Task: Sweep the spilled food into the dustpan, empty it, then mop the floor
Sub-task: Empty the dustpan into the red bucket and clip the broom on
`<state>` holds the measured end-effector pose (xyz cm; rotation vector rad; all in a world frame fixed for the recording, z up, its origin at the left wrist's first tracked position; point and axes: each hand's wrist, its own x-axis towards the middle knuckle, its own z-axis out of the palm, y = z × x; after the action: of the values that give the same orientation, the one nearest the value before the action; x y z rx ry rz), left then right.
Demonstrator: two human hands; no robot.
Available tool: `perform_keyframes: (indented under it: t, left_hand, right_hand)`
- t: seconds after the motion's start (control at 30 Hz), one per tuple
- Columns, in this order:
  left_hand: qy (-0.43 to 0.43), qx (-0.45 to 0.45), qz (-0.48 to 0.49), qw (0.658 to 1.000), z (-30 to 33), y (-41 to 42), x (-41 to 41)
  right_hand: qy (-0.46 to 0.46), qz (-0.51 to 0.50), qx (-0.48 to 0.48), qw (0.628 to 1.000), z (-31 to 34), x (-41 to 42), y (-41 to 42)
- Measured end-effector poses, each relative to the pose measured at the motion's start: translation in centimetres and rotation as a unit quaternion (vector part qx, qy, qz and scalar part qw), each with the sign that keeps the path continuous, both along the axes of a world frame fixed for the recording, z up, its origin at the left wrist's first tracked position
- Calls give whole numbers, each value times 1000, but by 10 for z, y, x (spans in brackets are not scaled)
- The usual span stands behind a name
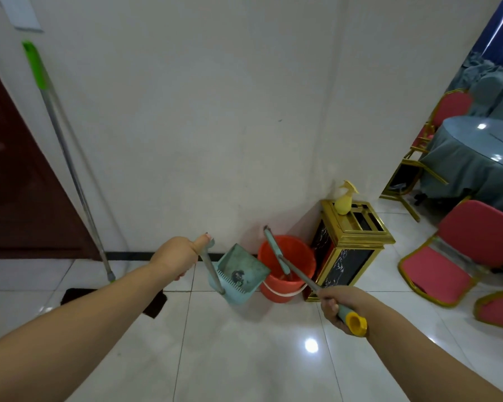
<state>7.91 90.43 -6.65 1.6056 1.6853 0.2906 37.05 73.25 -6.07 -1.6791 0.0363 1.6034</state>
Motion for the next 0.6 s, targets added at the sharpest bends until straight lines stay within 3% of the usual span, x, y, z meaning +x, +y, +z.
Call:
perform_keyframes:
  t: [0.43, 0.6]
  left_hand:
    - [-45, -36, 65, 996, 25, 6, -22]
    - [-54, -73, 89, 992, 8, -4, -27]
  right_hand:
    - [-63, 127, 39, 989, 57, -44, 49]
    - [-2, 107, 32, 994, 58, -51, 58]
